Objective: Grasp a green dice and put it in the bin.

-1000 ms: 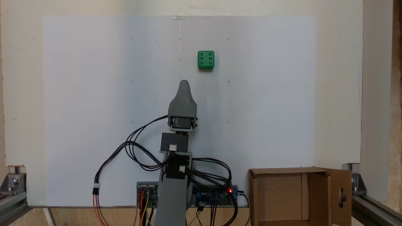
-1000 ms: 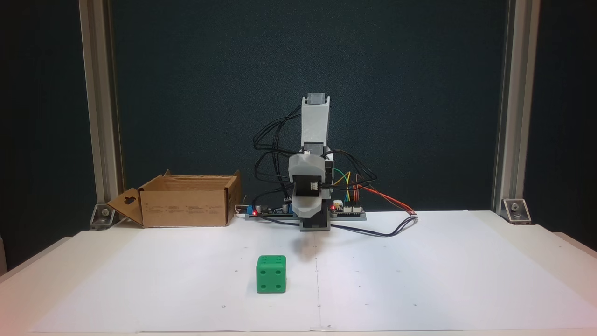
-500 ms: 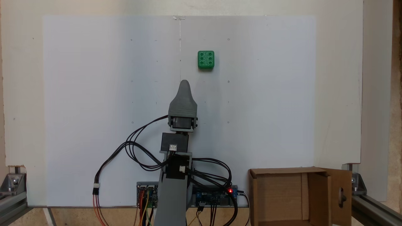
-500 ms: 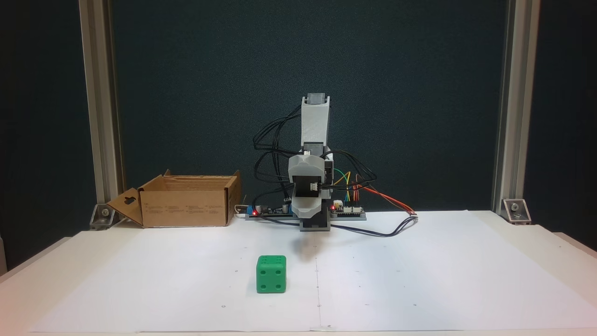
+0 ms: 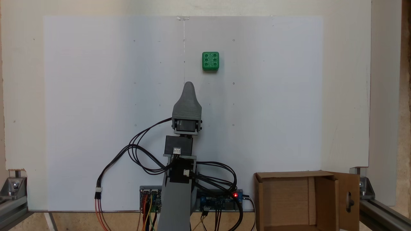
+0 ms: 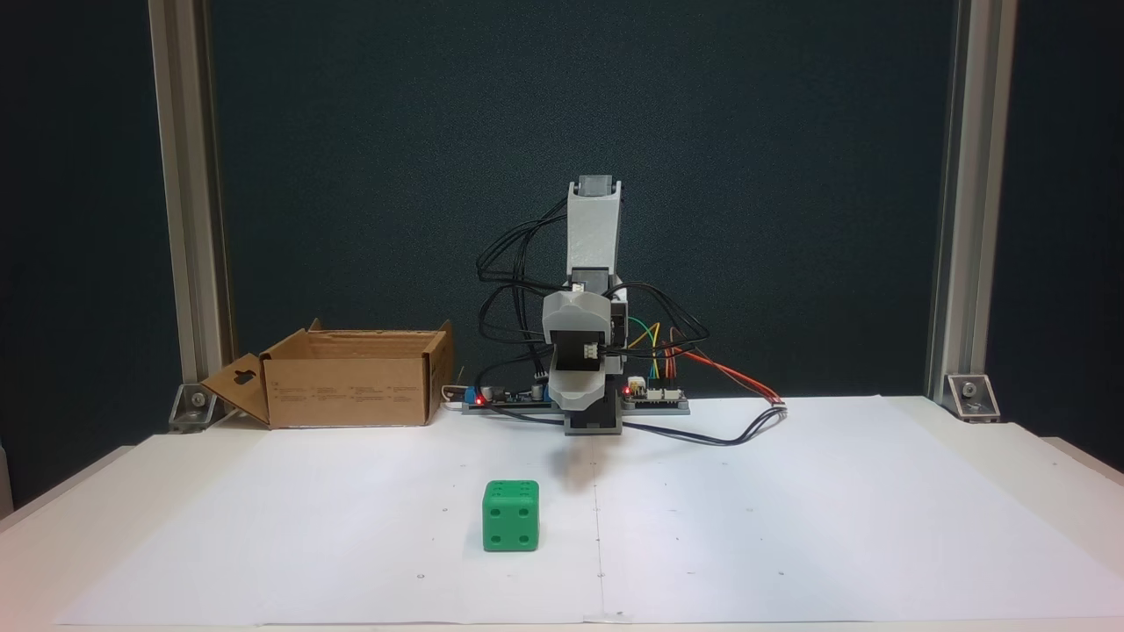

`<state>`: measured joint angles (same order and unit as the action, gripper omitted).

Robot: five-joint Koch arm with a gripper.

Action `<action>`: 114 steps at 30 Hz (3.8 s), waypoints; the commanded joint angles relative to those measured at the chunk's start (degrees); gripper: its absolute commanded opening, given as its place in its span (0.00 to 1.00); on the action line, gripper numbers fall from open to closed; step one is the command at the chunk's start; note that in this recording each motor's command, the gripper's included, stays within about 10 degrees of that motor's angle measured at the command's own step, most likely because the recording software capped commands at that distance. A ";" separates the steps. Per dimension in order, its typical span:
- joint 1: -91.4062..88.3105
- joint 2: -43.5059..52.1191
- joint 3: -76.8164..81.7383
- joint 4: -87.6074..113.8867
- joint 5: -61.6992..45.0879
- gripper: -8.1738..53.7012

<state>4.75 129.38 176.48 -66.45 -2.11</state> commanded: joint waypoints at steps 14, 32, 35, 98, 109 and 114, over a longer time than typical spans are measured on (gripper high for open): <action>-0.26 6.15 2.81 -0.53 -1.58 0.85; -3.16 6.06 1.14 0.53 -1.49 0.83; -2.64 6.06 0.35 3.08 -1.58 0.83; 11.34 -25.14 -91.41 141.15 -16.87 0.84; 10.90 -31.03 -97.82 141.24 -19.25 0.84; 10.72 -34.72 -105.12 141.50 -18.81 0.84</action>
<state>16.00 94.92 75.41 72.60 -18.28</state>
